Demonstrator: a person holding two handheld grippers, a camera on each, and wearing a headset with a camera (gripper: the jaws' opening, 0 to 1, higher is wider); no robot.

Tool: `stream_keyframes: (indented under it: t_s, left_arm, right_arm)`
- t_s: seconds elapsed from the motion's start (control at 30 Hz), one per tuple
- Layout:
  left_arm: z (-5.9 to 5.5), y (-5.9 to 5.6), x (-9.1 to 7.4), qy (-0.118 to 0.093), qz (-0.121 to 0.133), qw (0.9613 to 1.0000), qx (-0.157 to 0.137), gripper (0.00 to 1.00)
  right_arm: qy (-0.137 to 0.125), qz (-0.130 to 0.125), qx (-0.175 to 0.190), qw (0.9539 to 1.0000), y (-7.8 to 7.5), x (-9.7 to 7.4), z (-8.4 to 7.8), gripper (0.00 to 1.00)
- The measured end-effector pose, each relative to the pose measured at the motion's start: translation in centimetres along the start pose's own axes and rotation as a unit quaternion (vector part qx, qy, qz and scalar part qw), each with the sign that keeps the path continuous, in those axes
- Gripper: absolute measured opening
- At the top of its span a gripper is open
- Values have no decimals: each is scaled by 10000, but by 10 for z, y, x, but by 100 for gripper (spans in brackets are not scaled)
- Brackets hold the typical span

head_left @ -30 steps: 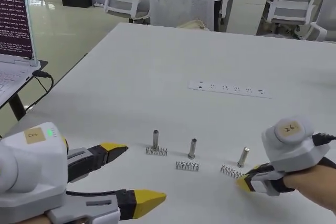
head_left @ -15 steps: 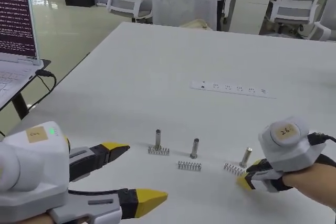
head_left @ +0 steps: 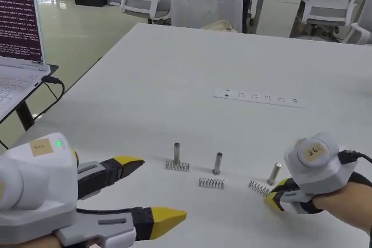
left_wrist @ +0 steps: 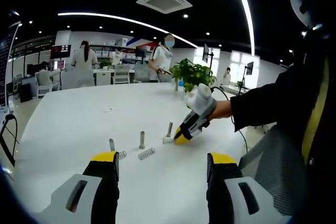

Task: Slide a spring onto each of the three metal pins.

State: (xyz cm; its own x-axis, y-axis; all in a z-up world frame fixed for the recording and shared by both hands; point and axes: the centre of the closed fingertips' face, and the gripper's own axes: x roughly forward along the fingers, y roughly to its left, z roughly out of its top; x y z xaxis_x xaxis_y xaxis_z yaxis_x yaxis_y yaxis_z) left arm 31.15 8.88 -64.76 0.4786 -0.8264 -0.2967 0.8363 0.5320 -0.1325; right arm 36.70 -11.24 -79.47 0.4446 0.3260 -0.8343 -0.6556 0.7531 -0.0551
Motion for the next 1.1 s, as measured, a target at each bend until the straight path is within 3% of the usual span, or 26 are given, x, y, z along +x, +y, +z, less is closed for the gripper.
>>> stream_keyframes:
  t_s: [0.3,0.63,0.9,1.0,1.1]
  left_arm:
    - [1,-2,0,-5,-36,10000,26,64]
    - [-3,-13,11,158,-310,9991,252,63]
    - [-1,-27,20,171,-602,9965,545,60]
    - [2,-32,23,131,-725,9951,665,58]
    - [4,-34,24,144,-787,9932,852,54]
  right_arm:
    - [-81,54,-26,9999,6,-8,3,9]
    - [-205,181,-456,9986,27,-42,24,8]
    - [-252,827,-801,9930,67,-78,54,8]
    - [-272,1166,-1033,9874,89,-95,67,8]
    - [-251,1346,-1194,9834,103,-105,75,8]
